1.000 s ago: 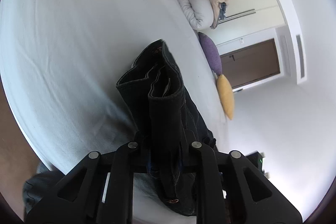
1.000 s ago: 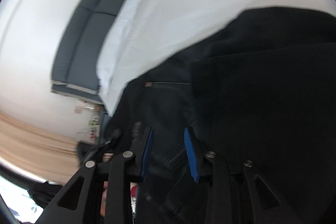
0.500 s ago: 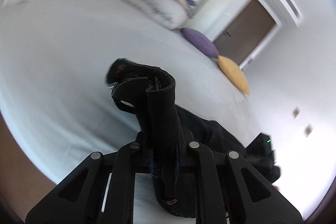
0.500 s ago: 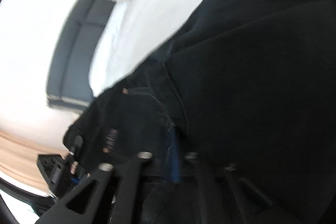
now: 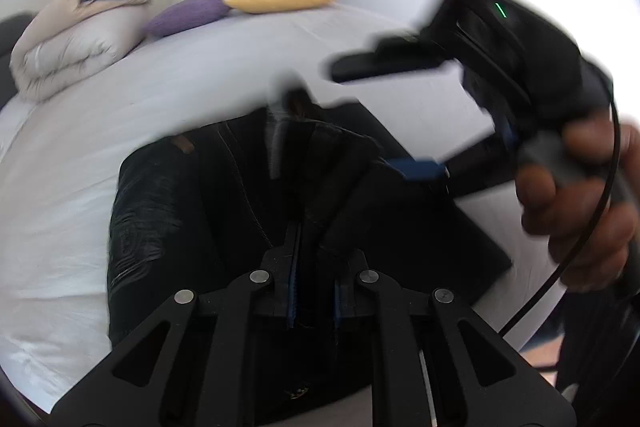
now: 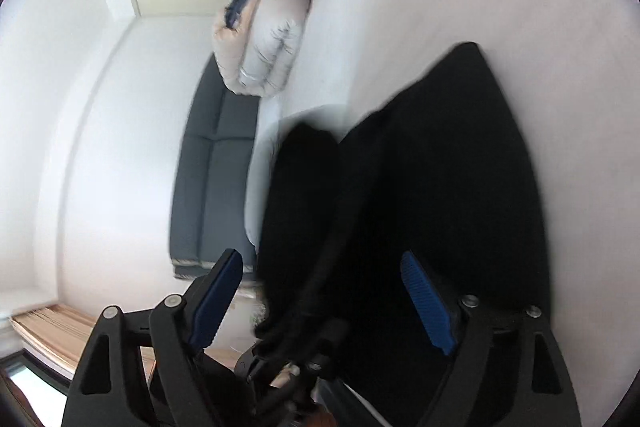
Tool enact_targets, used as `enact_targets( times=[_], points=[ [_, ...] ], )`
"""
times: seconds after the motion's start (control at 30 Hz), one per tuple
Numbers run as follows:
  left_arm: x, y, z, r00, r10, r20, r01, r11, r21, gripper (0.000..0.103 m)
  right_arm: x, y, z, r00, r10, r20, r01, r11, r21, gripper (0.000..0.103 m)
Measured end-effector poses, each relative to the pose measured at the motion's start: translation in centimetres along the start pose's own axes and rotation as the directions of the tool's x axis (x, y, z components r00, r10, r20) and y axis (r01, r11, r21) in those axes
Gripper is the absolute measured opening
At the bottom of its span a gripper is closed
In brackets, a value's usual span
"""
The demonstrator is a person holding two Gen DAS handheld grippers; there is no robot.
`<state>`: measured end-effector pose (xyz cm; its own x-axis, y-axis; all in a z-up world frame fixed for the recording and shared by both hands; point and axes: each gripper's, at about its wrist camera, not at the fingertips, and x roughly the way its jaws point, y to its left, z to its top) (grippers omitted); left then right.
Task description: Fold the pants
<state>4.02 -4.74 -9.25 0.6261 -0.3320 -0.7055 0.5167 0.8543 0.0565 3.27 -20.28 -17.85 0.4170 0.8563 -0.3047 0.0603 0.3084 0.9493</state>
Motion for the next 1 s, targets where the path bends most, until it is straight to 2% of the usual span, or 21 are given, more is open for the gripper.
enact_targets(
  times=[0.2,0.27,0.3,0.33,0.37,0.4,0.43,0.6,1.0],
  points=[
    [-0.3,-2.6,0.0,0.996,0.081,0.025,-0.084,0.988,0.132,0.011,0.5,-0.3,1.1,0.995,-0.073,-0.062,0.071,0.997,-0.034,0.081],
    [-0.1,-3.6,0.0,0.995,0.099,0.028,-0.102,0.98,0.17,0.011,1.4,0.4,1.4,0.984,-0.156,-0.082,0.15,0.986,-0.073,0.076],
    [-0.1,-4.2,-0.6,0.994,0.103,0.028,-0.107,0.978,0.181,0.011,1.7,0.8,1.5,0.976,-0.199,-0.089,0.189,0.976,-0.103,0.068],
    [-0.1,-4.3,-0.8,0.994,0.107,0.028,-0.11,0.976,0.189,0.011,1.7,1.0,1.4,0.969,-0.228,-0.093,0.215,0.968,-0.127,0.055],
    [-0.2,-4.5,-1.2,0.994,0.108,0.029,-0.112,0.975,0.193,0.011,1.9,1.1,1.4,0.956,-0.276,-0.095,0.258,0.952,-0.167,0.047],
    [-0.1,-4.6,-1.2,0.994,0.11,0.03,-0.113,0.974,0.197,0.011,2.1,1.1,1.3,0.95,-0.297,-0.096,0.276,0.943,-0.183,0.028],
    [0.0,-4.7,-1.2,0.994,0.105,0.028,-0.109,0.974,0.2,0.011,2.1,1.2,1.4,0.946,-0.312,-0.093,0.29,0.937,-0.194,0.02],
    [-0.3,-6.0,-1.7,0.996,0.082,0.039,-0.089,0.97,0.226,0.011,1.5,1.9,0.9,0.943,-0.33,-0.026,0.313,0.913,-0.261,0.015],
    [1.5,-9.2,-0.5,0.999,0.022,0.029,-0.029,0.953,0.302,0.011,-0.8,0.6,1.5,0.954,-0.294,0.05,0.297,0.925,-0.238,0.015]
  ],
)
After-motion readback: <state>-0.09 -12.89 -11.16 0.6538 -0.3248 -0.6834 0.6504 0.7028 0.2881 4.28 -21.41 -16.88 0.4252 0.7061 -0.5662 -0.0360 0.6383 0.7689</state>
